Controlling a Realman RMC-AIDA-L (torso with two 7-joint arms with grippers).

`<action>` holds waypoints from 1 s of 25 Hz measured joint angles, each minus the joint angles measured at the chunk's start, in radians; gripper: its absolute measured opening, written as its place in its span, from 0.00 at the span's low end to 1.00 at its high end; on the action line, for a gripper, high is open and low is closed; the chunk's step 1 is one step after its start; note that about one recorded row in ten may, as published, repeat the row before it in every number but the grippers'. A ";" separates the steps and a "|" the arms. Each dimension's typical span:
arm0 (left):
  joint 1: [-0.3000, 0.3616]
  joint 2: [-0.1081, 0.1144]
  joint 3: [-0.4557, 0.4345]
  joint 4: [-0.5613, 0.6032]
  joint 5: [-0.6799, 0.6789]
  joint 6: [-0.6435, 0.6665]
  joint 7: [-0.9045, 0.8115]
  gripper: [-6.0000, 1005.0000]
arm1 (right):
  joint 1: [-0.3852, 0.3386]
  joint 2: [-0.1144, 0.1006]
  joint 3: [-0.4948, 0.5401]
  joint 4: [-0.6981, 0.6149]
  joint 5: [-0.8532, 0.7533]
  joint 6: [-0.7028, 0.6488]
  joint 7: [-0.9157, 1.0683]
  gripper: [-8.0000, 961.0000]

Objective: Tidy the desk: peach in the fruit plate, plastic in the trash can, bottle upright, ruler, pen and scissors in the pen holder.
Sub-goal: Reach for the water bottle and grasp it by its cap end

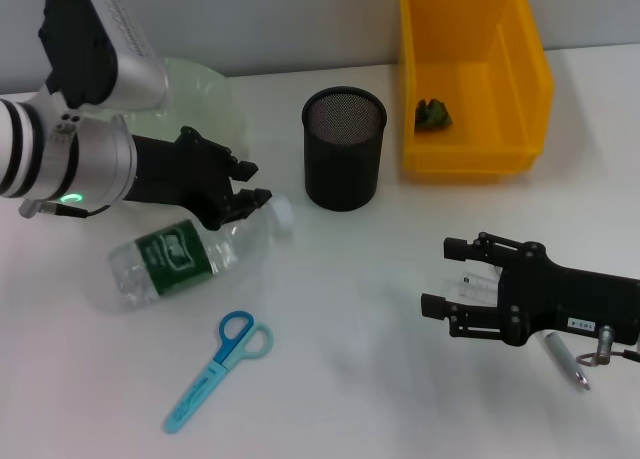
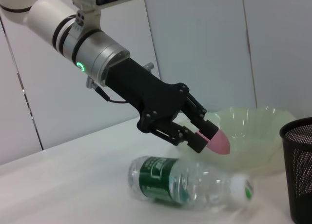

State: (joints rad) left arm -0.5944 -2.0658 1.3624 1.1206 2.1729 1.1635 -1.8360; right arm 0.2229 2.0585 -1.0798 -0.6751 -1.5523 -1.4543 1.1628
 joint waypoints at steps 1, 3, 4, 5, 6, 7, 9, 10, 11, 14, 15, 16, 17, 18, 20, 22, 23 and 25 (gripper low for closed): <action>0.001 0.000 -0.002 0.000 -0.001 0.001 0.002 0.52 | 0.000 0.000 0.000 0.000 0.000 0.000 0.000 0.88; 0.001 0.000 -0.005 -0.001 -0.002 0.002 0.005 0.38 | 0.000 0.001 0.000 0.000 0.000 0.000 0.000 0.88; 0.000 0.000 -0.005 -0.003 -0.002 0.001 0.006 0.25 | 0.001 0.001 0.000 0.000 0.000 0.000 0.001 0.88; -0.003 0.000 -0.004 -0.009 0.002 -0.002 0.007 0.22 | 0.002 0.002 0.000 0.000 0.000 0.000 0.002 0.88; -0.003 0.000 -0.004 -0.009 0.002 -0.002 0.007 0.18 | 0.002 0.002 0.000 0.000 0.000 0.000 0.002 0.88; -0.006 0.000 -0.003 -0.015 0.004 -0.007 0.008 0.15 | 0.003 0.002 0.000 0.000 0.000 0.000 0.002 0.88; -0.016 0.000 0.001 -0.035 0.008 -0.025 0.008 0.09 | 0.005 0.002 -0.002 0.000 0.000 0.000 0.004 0.88; -0.027 -0.001 0.003 -0.059 0.008 -0.046 0.010 0.06 | 0.006 0.002 -0.003 0.000 0.000 0.000 0.006 0.88; -0.027 -0.001 0.003 -0.059 0.008 -0.046 0.010 0.06 | 0.006 0.002 -0.003 0.000 0.000 0.000 0.006 0.88; -0.046 -0.002 0.008 -0.103 0.010 -0.078 0.019 0.04 | 0.009 0.002 -0.004 0.000 0.000 0.000 0.010 0.88; -0.052 -0.003 0.017 -0.114 0.010 -0.084 0.020 0.03 | 0.010 0.002 -0.005 0.000 0.000 0.000 0.011 0.88; -0.052 -0.003 0.017 -0.114 0.010 -0.084 0.020 0.03 | 0.010 0.002 -0.005 0.000 0.000 0.000 0.011 0.88; -0.054 -0.005 0.036 -0.116 0.011 -0.091 0.021 0.02 | 0.010 0.002 -0.005 -0.001 0.000 0.000 0.012 0.88; -0.054 -0.005 0.057 -0.114 0.011 -0.099 0.019 0.02 | 0.010 0.002 -0.006 -0.002 0.000 0.000 0.014 0.88; -0.053 -0.005 0.094 -0.110 0.012 -0.115 0.015 0.00 | 0.010 0.002 -0.008 -0.002 0.000 -0.001 0.014 0.88; -0.052 -0.005 0.112 -0.108 0.012 -0.125 0.012 0.04 | 0.011 0.001 -0.008 -0.003 0.000 -0.001 0.014 0.88; -0.052 -0.005 0.126 -0.108 0.012 -0.134 0.010 0.05 | 0.011 0.001 -0.008 -0.003 0.000 -0.001 0.014 0.88; -0.051 -0.006 0.140 -0.107 0.013 -0.146 0.007 0.09 | 0.012 -0.001 -0.008 -0.004 0.000 -0.001 0.022 0.88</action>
State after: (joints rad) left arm -0.6455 -2.0714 1.5026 1.0139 2.1856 1.0177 -1.8292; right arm 0.2346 2.0573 -1.0876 -0.6788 -1.5524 -1.4556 1.1845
